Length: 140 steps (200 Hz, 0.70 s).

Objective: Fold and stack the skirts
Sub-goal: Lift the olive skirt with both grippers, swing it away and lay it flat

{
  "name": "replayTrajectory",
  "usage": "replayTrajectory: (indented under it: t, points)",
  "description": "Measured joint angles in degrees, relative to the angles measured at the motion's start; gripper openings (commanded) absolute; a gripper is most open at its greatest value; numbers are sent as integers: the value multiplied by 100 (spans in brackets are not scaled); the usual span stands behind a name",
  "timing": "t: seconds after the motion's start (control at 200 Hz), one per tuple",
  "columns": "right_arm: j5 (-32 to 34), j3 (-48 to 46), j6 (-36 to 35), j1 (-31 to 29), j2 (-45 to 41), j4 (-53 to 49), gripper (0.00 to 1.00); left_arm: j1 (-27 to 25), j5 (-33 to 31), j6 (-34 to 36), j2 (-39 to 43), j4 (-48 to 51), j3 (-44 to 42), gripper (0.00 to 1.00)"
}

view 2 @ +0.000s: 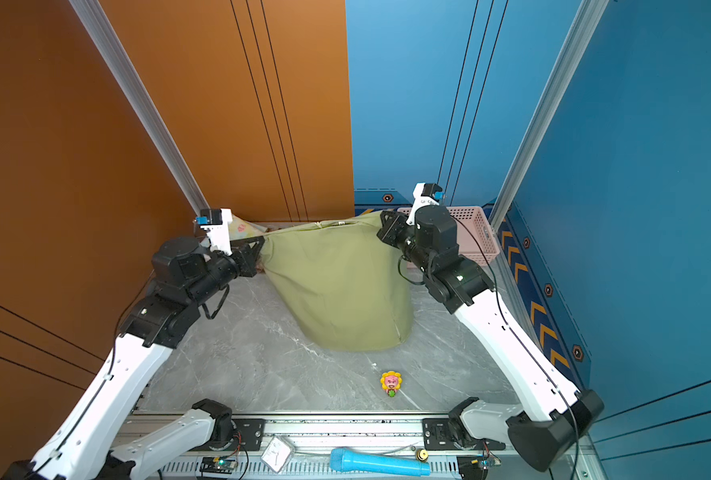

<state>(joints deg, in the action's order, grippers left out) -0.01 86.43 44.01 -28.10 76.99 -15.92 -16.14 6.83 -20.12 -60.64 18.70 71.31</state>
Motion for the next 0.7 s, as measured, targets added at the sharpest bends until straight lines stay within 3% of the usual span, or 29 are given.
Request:
replayTrajectory:
  t: [0.205, 0.37, 0.466, 0.551, 0.611, 0.631, 0.676, 0.701]
  points:
    - [-540, 1362, 256, 387, 1670, 46, 0, 634, 726, 114, -1327, 133, 1108, 0]
    - [-780, 1582, 302, 476, 1663, 59, 0, 675, 992, 245, -1248, 195, 1663, 0]
    - [-883, 876, 302, 501, 1075, 251, 0, 573, 1047, 278, -828, 140, 1401, 0]
    - [-973, -280, 345, 501, 313, 549, 0, 391, 1047, 271, -175, 46, 568, 0]
    - [-1032, -1272, 365, 485, -227, 767, 11, 229, 1016, 221, 313, 15, -208, 0]
    - [-1038, -1589, 361, 479, -376, 857, 19, 162, 986, 201, 479, -48, -518, 7]
    - [-1049, -2347, 361, 450, -682, 968, 40, 9, 918, 103, 863, -118, -1311, 39]
    - [-1054, -2774, 337, 444, -822, 1016, 52, -72, 857, 39, 1040, -131, -1709, 51]
